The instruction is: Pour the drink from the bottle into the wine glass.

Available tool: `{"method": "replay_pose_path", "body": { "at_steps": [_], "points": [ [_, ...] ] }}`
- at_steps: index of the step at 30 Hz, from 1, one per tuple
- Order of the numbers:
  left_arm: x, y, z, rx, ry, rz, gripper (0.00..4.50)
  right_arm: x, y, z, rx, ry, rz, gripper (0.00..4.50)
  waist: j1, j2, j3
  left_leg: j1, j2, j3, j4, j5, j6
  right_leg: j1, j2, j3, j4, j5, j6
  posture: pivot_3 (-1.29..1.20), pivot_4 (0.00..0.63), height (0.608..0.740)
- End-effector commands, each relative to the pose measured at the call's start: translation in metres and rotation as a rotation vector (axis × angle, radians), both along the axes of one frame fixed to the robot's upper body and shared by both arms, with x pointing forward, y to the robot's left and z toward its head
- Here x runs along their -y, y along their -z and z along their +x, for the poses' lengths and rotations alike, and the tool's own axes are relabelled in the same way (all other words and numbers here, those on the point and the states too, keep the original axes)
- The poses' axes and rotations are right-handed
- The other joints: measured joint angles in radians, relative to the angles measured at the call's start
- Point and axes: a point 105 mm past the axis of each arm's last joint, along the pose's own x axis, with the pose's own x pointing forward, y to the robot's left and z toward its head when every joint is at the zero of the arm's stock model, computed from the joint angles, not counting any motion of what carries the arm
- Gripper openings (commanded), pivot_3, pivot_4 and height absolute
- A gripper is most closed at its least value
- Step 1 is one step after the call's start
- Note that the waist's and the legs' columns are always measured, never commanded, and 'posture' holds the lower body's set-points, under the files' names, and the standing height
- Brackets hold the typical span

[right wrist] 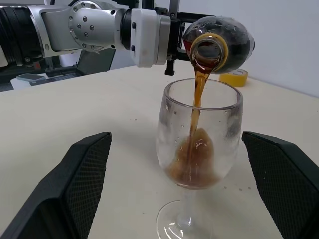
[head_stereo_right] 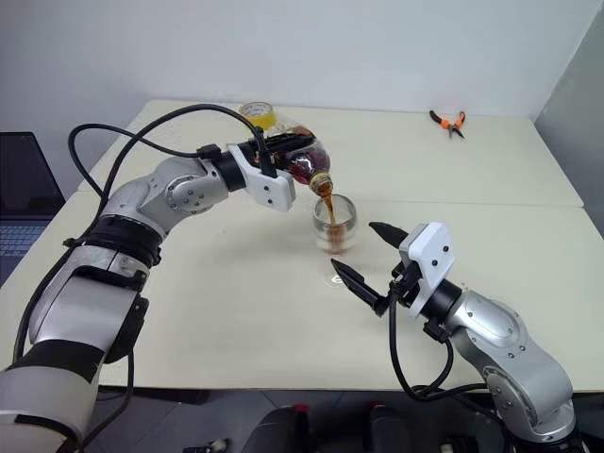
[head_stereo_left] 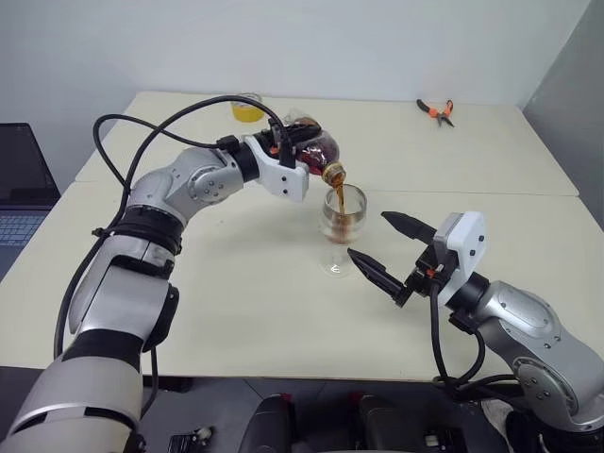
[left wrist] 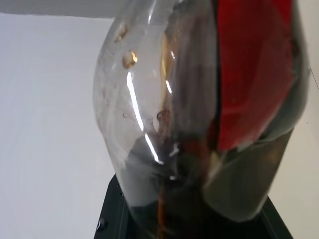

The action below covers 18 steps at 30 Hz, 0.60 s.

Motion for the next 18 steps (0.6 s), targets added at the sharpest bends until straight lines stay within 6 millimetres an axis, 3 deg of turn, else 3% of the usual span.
{"method": "replay_pose_path", "body": {
  "at_steps": [1,18],
  "points": [
    [0.0021,-0.0243,-0.0042,0.077,0.024,-0.024,0.9,-0.0027,-0.007,-0.0054,0.039,-0.017,0.0,4.5,0.0,0.0,0.0,0.0,0.0,0.0,0.0,0.0,0.0,0.0,0.0,0.0,0.0,0.0,0.0,0.0,0.15,0.74],
    [0.0029,-0.0269,-0.0026,0.089,0.02,-0.016,0.9,-0.0033,-0.0075,-0.0052,0.039,-0.018,0.003,4.5,0.0,0.0,0.0,0.0,0.0,0.0,0.0,0.0,0.0,0.0,0.0,0.0,0.001,0.0,0.0,0.0,0.15,0.74]
  ]
}}
